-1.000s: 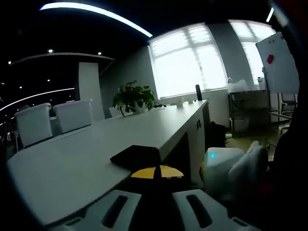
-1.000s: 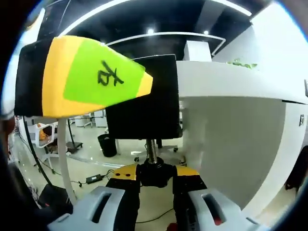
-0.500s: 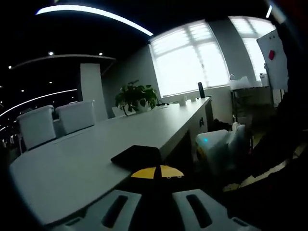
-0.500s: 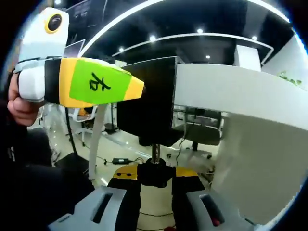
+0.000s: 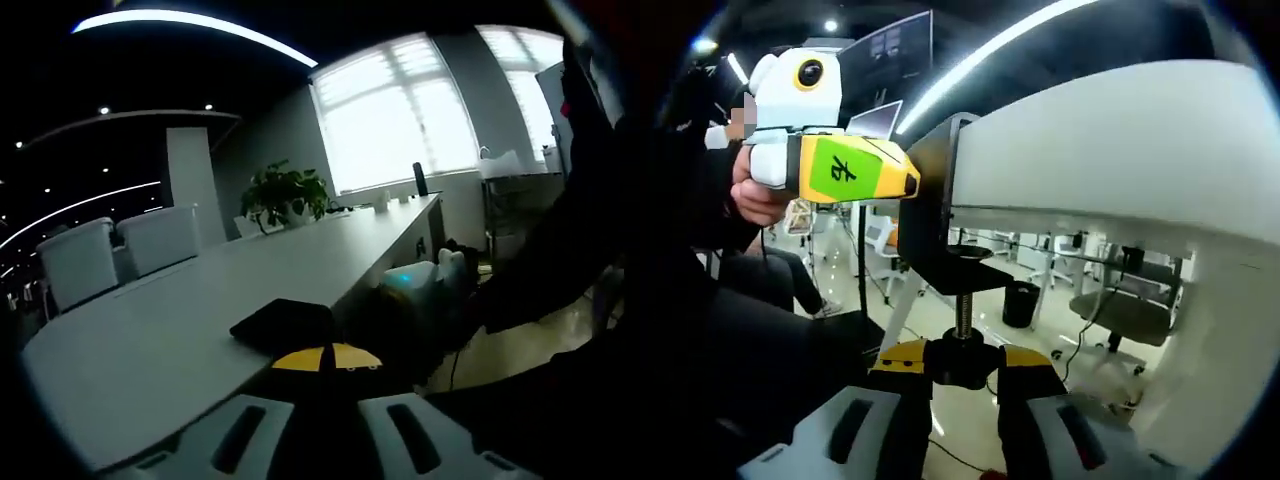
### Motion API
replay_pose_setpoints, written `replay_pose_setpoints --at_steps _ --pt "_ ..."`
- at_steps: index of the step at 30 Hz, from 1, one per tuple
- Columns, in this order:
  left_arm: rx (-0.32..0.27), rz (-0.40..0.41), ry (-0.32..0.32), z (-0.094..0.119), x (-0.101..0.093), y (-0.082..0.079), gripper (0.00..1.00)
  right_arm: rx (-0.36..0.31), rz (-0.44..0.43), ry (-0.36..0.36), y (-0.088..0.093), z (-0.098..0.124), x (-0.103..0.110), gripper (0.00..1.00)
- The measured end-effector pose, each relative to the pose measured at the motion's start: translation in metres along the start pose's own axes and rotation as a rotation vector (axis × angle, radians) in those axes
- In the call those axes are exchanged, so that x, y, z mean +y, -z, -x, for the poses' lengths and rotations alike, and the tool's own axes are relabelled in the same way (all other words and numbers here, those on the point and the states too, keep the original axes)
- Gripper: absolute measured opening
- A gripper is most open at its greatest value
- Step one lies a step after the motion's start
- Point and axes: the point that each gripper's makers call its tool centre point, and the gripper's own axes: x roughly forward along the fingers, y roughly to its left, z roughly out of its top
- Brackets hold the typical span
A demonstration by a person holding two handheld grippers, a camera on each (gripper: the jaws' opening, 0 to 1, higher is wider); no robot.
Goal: Clamp the fixed fixture on the desktop, loosen the retaining clip, secure it to the edge of the desk, and tighten the retaining clip.
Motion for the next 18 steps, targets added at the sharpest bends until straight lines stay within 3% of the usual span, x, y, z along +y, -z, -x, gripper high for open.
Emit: replay_pose_setpoints --at_steps 3,6,8,12,14,18 --pt "0.022 -0.013 0.005 0.000 -0.001 0.003 0.01 -0.015 0.008 -0.002 0.000 -0.002 0.000 0.23" --pt "0.031 -0.011 0.010 0.000 -0.001 0.005 0.01 0.003 0.085 0.061 -0.001 -0.001 -0.002 0.25" --pt "0.030 0.008 0.014 -0.001 0.000 0.005 0.01 0.041 0.159 0.120 0.001 0.001 -0.006 0.31" --pt "0.024 0.022 0.020 -0.002 0.000 0.005 0.01 0.054 0.079 0.215 0.003 0.012 -0.006 0.40" --pt "0.020 0.025 0.015 -0.002 0.001 0.005 0.01 0.077 0.079 0.260 0.005 0.014 -0.001 0.44" --pt "0.015 0.027 0.003 -0.003 0.001 0.005 0.01 0.091 0.069 0.419 0.004 0.012 0.003 0.44"
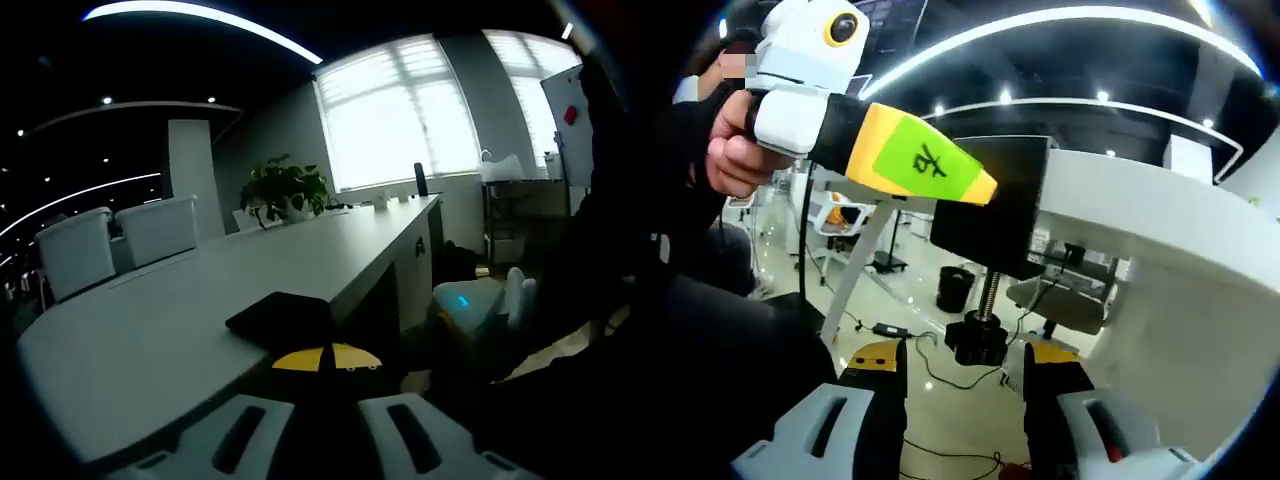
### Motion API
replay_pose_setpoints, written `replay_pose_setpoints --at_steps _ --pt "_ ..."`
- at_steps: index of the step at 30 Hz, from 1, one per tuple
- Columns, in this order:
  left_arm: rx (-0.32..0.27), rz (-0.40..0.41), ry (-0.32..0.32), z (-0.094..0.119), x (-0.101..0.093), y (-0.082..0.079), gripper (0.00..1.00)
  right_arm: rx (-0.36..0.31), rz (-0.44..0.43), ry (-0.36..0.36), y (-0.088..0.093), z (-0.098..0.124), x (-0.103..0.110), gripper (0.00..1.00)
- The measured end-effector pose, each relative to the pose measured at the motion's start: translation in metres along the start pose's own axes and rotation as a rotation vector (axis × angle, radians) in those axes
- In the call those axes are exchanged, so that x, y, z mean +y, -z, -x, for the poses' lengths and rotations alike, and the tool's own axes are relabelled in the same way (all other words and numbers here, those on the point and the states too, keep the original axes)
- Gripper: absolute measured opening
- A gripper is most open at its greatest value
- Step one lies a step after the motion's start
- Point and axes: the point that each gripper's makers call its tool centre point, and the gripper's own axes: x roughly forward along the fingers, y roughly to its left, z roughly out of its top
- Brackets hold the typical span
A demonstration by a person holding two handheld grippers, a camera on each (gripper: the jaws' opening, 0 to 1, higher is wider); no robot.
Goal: Clamp the fixed fixture on the desktop, loosen the retaining clip, secure it to the edge of the desk, and tighten the retaining clip.
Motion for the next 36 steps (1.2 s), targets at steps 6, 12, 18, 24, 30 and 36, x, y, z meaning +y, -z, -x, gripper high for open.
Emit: replay_pose_setpoints --at_steps 6,12,18,24,30,36 --pt "-0.035 0.025 0.026 0.000 0.001 0.001 0.01 0.026 -0.089 0.219 -0.003 -0.004 0.006 0.45" --pt "-0.060 0.033 0.037 -0.001 -0.001 0.001 0.01 0.042 -0.196 0.395 -0.007 -0.009 -0.012 0.47" --pt "-0.082 0.052 0.049 -0.005 -0.002 0.000 0.01 0.057 -0.257 0.467 -0.003 -0.014 -0.021 0.38" --pt "-0.083 0.037 0.064 -0.005 -0.004 -0.002 0.01 0.062 -0.252 0.496 -0.001 -0.010 -0.026 0.28" --pt "-0.091 0.052 0.068 -0.004 -0.007 -0.003 0.01 0.058 -0.244 0.403 -0.002 -0.012 -0.021 0.28" --pt "-0.074 0.045 0.070 -0.003 -0.009 -0.002 0.01 0.042 -0.175 0.154 -0.005 -0.014 -0.012 0.27"
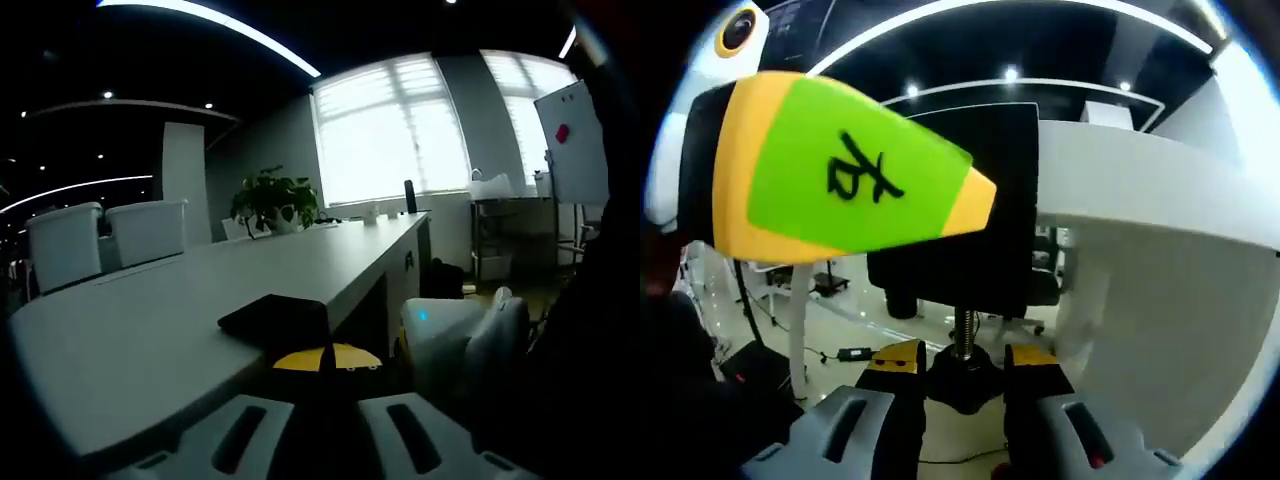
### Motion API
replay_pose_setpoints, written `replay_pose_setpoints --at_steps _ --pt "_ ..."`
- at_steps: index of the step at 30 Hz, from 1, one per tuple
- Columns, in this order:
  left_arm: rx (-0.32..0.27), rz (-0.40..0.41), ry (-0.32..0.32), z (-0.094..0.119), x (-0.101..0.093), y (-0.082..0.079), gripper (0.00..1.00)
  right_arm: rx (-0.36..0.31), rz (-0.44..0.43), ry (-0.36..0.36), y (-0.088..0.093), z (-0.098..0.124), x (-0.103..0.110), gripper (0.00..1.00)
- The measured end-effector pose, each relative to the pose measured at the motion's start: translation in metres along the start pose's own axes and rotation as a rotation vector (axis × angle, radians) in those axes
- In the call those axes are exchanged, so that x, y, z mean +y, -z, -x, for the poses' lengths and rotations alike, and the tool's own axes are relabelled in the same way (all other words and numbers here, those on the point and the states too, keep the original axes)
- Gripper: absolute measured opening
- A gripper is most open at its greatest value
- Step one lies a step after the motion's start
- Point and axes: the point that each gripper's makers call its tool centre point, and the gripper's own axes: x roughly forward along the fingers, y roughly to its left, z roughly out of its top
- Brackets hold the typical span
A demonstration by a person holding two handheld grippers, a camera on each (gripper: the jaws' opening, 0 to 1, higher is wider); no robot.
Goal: Clamp the fixed fixture on the desktop, loosen the retaining clip, secure it to the edge of the desk, and tighten the retaining clip.
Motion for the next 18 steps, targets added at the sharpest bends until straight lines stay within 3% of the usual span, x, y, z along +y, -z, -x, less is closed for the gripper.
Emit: replay_pose_setpoints --at_steps 5,9,12,18 --pt "-0.001 0.004 0.001 0.001 -0.001 -0.001 0.01 -0.027 0.084 -0.256 -0.003 -0.001 0.013 0.27" --pt "0.017 -0.019 0.000 0.000 -0.001 -0.001 0.01 -0.051 0.137 -0.418 -0.006 0.000 0.018 0.27" --pt "0.046 -0.048 0.007 -0.001 -0.002 -0.001 0.01 -0.072 0.147 -0.487 -0.007 0.002 0.021 0.27" --pt "0.035 -0.052 0.025 -0.004 -0.005 -0.005 0.01 -0.097 0.169 -0.532 -0.007 0.002 0.021 0.28"
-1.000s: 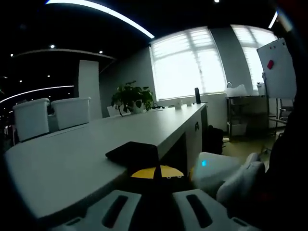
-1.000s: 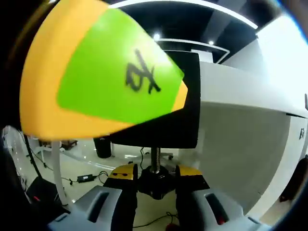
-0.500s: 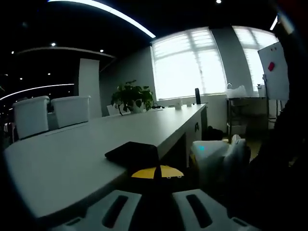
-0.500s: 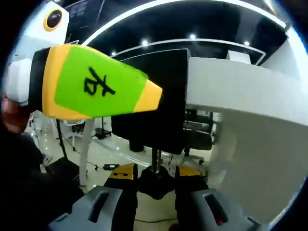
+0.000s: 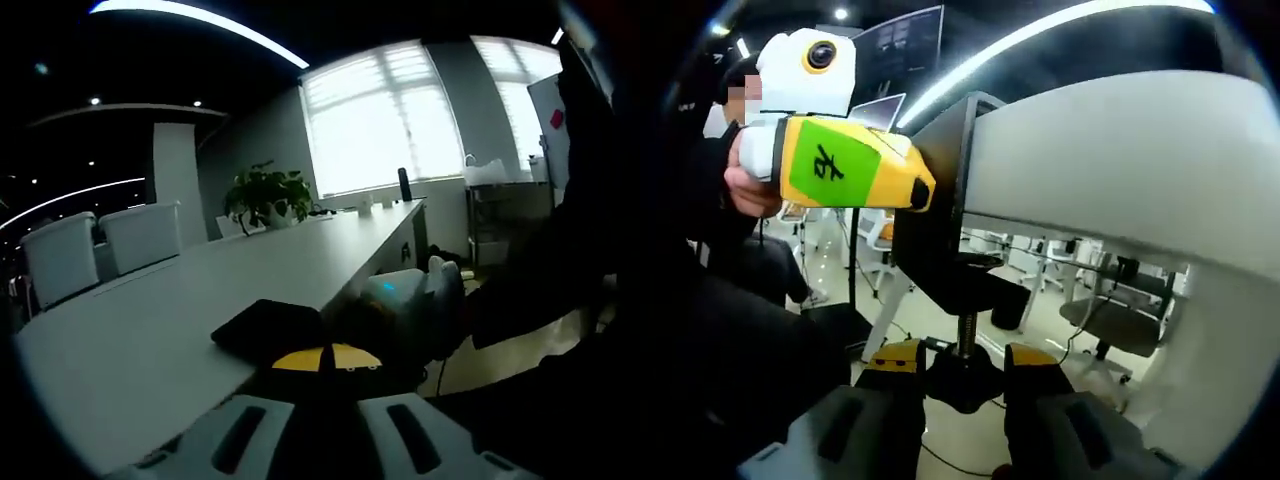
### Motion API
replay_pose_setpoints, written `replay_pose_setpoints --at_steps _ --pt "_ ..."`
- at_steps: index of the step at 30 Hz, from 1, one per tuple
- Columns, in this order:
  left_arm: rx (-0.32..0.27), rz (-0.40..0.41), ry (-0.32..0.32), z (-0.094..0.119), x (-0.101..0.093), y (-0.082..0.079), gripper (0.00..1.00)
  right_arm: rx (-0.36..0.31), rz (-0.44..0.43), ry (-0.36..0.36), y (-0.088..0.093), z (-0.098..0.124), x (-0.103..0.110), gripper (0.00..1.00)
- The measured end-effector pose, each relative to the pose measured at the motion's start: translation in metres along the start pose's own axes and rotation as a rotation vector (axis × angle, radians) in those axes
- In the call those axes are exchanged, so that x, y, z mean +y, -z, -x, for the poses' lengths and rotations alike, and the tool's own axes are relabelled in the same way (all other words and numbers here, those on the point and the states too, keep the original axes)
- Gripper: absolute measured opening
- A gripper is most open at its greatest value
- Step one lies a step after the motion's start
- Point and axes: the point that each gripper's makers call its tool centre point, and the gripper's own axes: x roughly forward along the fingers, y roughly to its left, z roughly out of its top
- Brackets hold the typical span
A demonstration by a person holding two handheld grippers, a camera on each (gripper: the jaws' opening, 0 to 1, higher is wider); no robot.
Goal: Clamp the fixed fixture on the desktop, loosen the retaining clip, secure it to the edge of the desk, and tighten the retaining clip.
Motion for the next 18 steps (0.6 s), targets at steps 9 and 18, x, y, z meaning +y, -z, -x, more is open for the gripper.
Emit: replay_pose_setpoints --at_steps 9,18 --pt "-0.008 0.006 -0.032 0.000 0.000 0.000 0.01 0.025 0.037 0.043 0.006 0.000 -0.006 0.28" --pt "-0.025 0.002 -0.023 0.004 0.005 0.002 0.01 0.157 -0.101 0.279 0.013 0.037 -0.016 0.34"
